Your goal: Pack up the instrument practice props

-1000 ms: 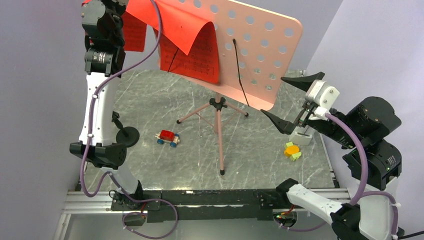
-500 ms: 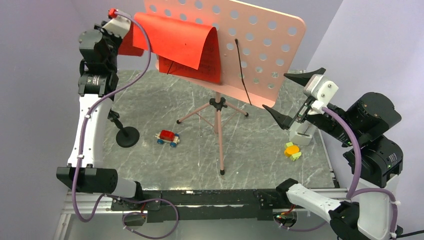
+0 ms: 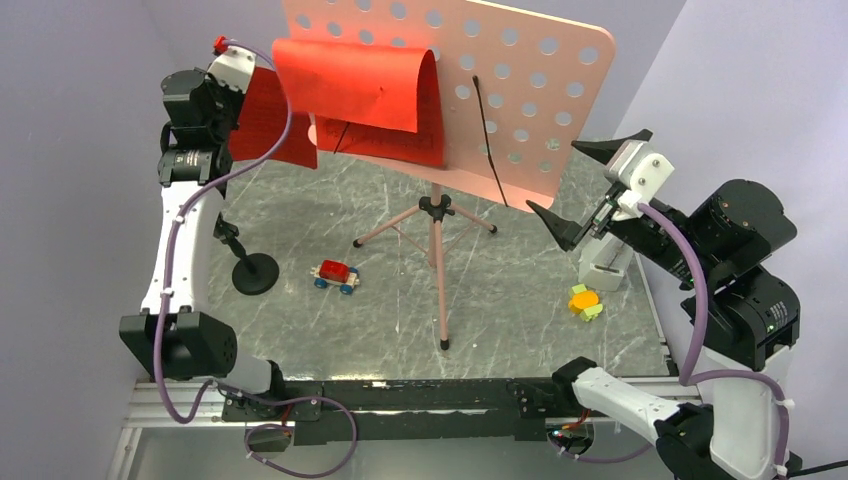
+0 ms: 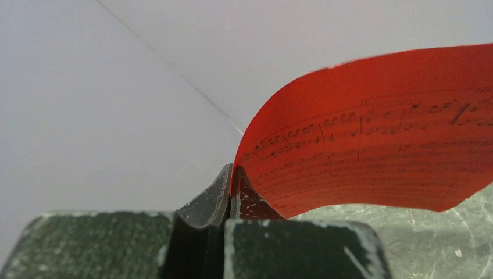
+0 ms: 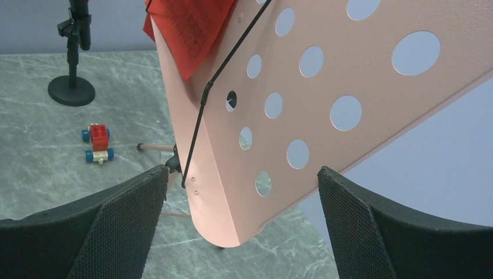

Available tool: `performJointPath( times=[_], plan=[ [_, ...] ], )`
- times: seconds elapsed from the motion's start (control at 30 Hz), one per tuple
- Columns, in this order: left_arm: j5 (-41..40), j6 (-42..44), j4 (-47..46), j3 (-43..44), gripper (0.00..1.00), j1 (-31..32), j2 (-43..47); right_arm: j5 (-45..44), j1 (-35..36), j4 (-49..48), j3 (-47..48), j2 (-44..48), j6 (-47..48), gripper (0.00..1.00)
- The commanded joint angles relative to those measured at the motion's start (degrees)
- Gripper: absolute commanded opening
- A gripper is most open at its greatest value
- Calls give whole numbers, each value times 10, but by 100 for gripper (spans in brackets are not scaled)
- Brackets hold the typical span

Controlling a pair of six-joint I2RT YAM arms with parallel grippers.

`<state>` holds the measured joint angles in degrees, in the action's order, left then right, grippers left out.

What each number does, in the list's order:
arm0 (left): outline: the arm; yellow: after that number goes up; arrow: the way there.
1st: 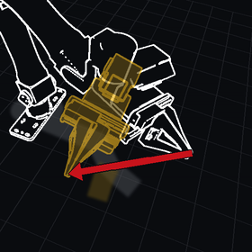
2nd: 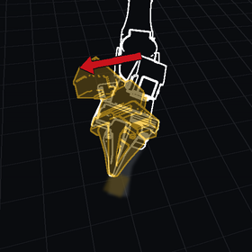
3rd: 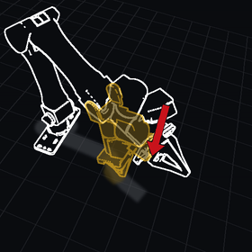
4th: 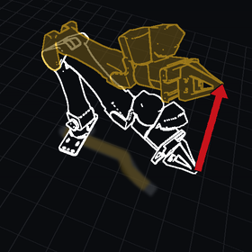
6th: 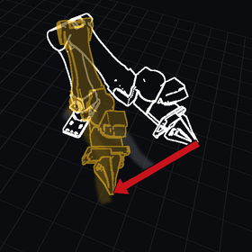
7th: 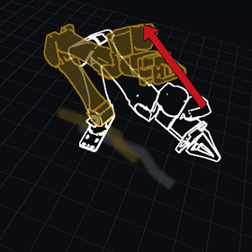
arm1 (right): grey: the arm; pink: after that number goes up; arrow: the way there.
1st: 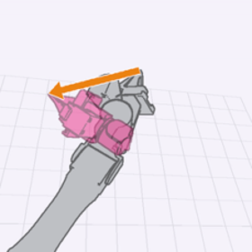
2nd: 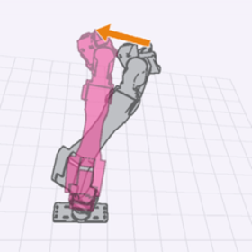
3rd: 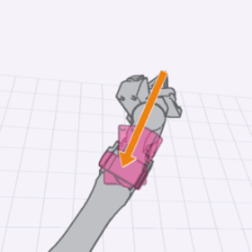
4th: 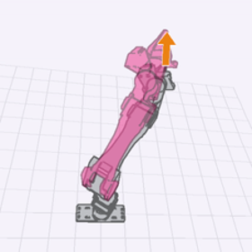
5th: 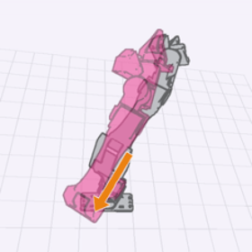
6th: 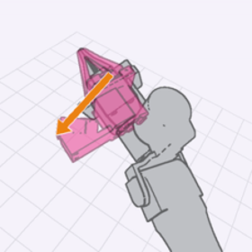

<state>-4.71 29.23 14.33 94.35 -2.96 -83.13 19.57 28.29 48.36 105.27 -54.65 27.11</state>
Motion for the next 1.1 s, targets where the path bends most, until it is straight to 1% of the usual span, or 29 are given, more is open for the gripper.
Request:
performJointPath(
  times=[0.0,0.13,0.23,0.47,0.67,0.8,0.93,1.07],
  plan=[
    [50,-45,-21,6,1,-30,-20,-20,-14,-22,12,-12,-9,99],
    [98,-48,-1,-4,1,-50,-44,-16,-25,-20,24,-24,-12,99],
    [140,-67,-9,-37,1,-65,-38,-16,-29,-21,31,-31,-12,99],
    [212,-73,33,-61,1,-68,-40,-12,-38,-30,25,-36,-17,99],
    [234,-87,45,-79,1,-67,-23,10,-46,-20,-4,-15,-18,99],
    [238,-74,83,-66,1,-67,-21,66,-46,34,1,8,12,99],
    [245,-76,124,-54,1,-68,-7,134,-45,94,-12,55,25,99],
    [239,-89,131,-58,1,-67,26,104,-46,125,-42,94,9,99]
  ],
)
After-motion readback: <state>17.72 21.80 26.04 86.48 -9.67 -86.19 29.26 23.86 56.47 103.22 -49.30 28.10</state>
